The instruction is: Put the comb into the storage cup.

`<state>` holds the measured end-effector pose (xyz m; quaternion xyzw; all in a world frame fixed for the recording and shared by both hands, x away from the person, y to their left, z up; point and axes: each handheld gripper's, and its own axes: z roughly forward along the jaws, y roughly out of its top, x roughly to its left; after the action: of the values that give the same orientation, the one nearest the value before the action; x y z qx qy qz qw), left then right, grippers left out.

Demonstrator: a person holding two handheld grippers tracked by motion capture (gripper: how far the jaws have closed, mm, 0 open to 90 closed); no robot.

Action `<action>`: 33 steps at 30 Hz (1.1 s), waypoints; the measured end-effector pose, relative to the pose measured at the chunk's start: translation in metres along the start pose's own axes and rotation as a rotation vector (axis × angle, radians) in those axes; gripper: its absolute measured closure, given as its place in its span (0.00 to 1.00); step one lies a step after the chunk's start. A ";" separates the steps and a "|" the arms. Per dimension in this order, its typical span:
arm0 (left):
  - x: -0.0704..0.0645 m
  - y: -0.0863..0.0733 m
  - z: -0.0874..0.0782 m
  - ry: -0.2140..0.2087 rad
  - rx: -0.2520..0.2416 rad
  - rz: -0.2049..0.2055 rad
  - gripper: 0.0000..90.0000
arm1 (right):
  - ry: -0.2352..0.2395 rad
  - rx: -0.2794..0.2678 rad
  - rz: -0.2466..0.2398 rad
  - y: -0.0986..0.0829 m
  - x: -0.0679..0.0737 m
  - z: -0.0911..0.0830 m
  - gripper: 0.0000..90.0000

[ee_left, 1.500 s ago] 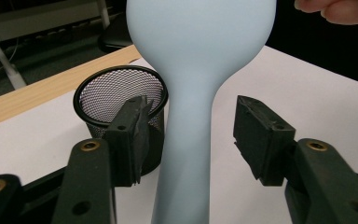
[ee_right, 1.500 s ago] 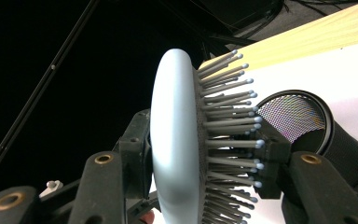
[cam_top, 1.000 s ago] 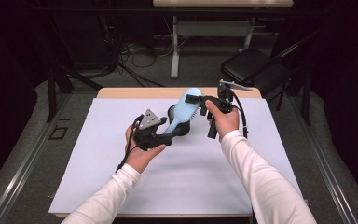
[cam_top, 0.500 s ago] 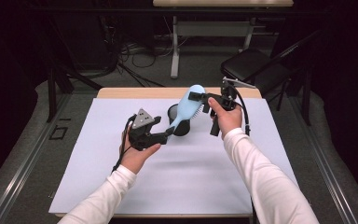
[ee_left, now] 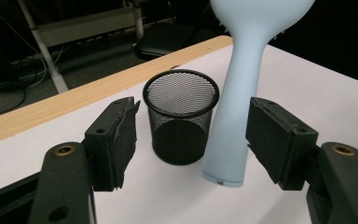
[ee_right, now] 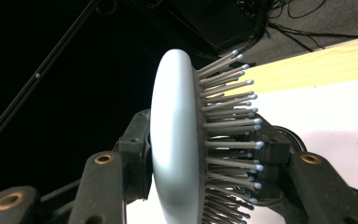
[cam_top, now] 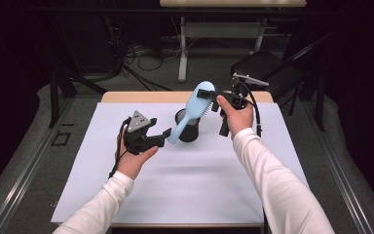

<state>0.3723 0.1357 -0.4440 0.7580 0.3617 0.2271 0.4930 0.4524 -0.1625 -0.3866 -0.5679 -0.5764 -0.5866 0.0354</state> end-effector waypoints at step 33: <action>0.029 -0.017 -0.011 0.000 0.027 -0.111 0.16 | -0.043 -0.036 -0.069 0.019 0.018 0.003 0.55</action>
<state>0.3773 0.1688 -0.4549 0.7432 0.4062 0.1946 0.4947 0.4608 -0.1556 -0.3626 -0.5608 -0.5855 -0.5853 -0.0074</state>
